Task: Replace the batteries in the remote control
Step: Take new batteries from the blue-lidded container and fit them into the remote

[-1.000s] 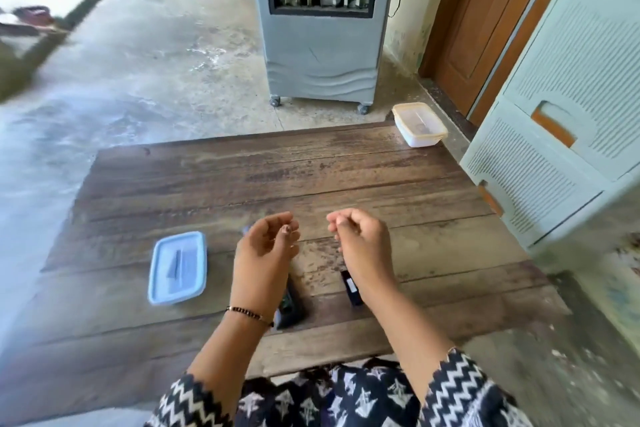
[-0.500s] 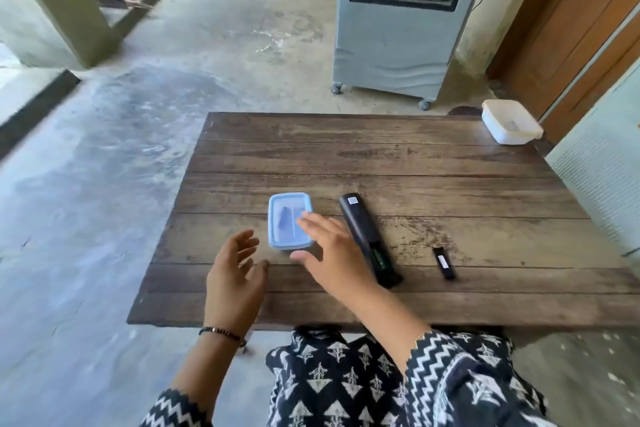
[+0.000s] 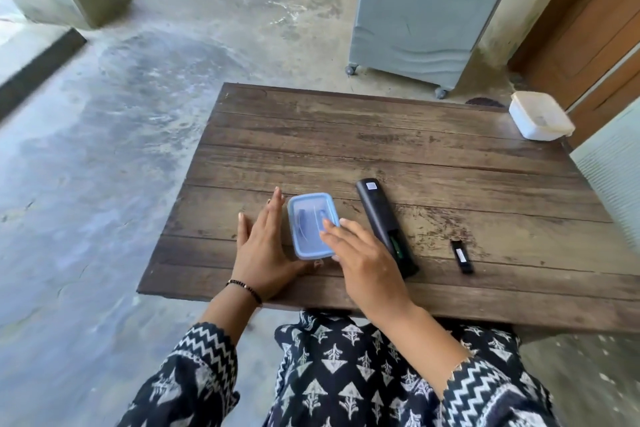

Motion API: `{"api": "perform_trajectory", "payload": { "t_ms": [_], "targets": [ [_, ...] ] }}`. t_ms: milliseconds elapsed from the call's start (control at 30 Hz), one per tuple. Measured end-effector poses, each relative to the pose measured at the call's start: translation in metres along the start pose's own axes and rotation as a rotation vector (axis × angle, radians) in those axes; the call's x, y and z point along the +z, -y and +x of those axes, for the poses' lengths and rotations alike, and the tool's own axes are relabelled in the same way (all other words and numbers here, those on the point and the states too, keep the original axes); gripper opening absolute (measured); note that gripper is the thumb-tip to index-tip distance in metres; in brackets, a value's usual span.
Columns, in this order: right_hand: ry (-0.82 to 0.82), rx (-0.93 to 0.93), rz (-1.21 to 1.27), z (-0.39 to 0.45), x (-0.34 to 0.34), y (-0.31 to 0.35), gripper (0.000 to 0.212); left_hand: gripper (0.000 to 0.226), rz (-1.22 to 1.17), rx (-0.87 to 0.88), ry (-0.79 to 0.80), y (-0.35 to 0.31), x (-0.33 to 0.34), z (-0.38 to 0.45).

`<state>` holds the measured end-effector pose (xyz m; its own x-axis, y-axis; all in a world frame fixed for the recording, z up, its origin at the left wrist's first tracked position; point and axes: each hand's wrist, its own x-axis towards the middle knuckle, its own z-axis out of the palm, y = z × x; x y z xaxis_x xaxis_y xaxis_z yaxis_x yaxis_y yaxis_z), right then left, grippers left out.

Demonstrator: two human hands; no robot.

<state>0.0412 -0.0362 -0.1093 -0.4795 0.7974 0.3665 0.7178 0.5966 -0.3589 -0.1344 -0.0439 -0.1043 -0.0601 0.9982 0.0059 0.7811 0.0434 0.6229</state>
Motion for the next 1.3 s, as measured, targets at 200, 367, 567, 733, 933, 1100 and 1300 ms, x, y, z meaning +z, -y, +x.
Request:
{"api": "perform_trajectory", "payload": {
  "t_ms": [200,367,567,733,933,1100,1300],
  "targets": [
    [0.011,-0.098,-0.156,0.001,-0.012,0.005,0.04,0.121,0.051,0.089,0.039,0.001,0.003,0.0],
    [0.049,-0.155,-0.312,0.008,-0.004,0.015,0.051,0.122,0.048,0.083,-0.001,0.005,0.008,-0.004],
    [-0.047,-0.228,-0.508,0.007,0.012,0.022,0.038,0.106,0.072,0.055,-0.042,0.005,0.008,0.002],
    [-0.047,-0.267,-0.604,0.01,0.012,0.023,0.031,0.096,0.074,0.039,-0.052,0.004,0.01,0.003],
    [-0.05,-0.214,-0.544,0.013,0.007,0.028,0.027,0.099,0.072,0.03,-0.05,0.002,0.01,0.003],
    [0.108,-0.137,-0.399,0.015,-0.004,0.026,0.04,0.111,0.077,0.039,-0.022,0.002,0.008,0.003],
    [0.276,-0.161,-0.309,0.02,-0.031,0.007,0.051,0.111,0.078,0.032,-0.034,0.005,0.008,0.004]
  ]
}}
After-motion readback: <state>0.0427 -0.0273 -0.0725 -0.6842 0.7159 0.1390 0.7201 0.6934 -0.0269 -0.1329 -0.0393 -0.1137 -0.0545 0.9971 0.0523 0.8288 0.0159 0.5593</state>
